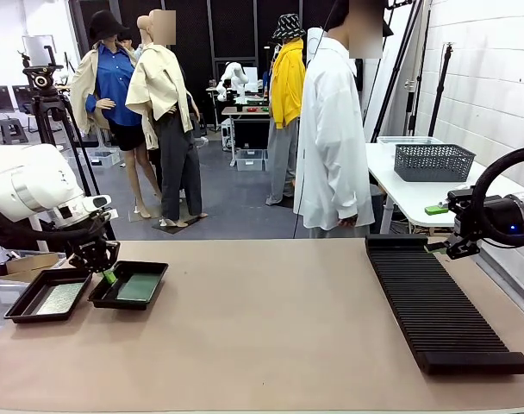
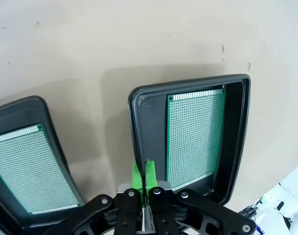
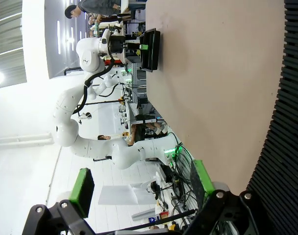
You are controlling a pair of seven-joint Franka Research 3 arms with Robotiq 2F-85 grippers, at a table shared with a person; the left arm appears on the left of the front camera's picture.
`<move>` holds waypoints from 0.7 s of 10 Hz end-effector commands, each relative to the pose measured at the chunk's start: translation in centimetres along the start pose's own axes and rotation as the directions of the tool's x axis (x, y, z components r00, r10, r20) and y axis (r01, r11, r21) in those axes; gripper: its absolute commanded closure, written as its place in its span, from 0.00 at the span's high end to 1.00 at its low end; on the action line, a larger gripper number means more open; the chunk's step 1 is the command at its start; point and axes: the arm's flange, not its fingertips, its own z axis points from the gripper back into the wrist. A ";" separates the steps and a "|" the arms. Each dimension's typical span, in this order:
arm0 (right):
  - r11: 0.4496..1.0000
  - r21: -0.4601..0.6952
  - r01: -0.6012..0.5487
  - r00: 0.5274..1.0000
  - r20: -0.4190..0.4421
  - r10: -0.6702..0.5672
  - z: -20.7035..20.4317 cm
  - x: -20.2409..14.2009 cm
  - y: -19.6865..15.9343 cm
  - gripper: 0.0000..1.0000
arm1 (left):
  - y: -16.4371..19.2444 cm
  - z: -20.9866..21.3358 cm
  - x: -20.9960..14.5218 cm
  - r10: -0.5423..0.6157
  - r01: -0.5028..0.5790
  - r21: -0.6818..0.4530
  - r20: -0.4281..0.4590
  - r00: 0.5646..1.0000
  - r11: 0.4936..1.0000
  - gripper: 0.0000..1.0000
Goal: Inspect and transfer BCBs to ESD trays.
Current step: Pick up the ESD tray and place it on the left side of the table.
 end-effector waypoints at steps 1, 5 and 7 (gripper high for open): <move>1.000 -0.006 -0.001 1.000 0.005 0.001 -0.1 -0.1 0.1 1.00 | 0.3 -0.4 -1.1 0.027 -0.026 -0.013 0.058 0.998 1.000 0.00; 1.000 -0.006 -0.001 1.000 0.005 0.001 -0.1 -0.1 0.1 1.00 | 0.8 -0.7 -0.6 0.073 -0.073 -0.007 0.089 0.993 0.997 0.00; 1.000 -0.006 -0.001 1.000 0.005 0.001 -0.1 -0.1 0.1 1.00 | 1.0 -0.7 -0.3 0.074 -0.074 -0.003 0.073 0.995 0.997 0.00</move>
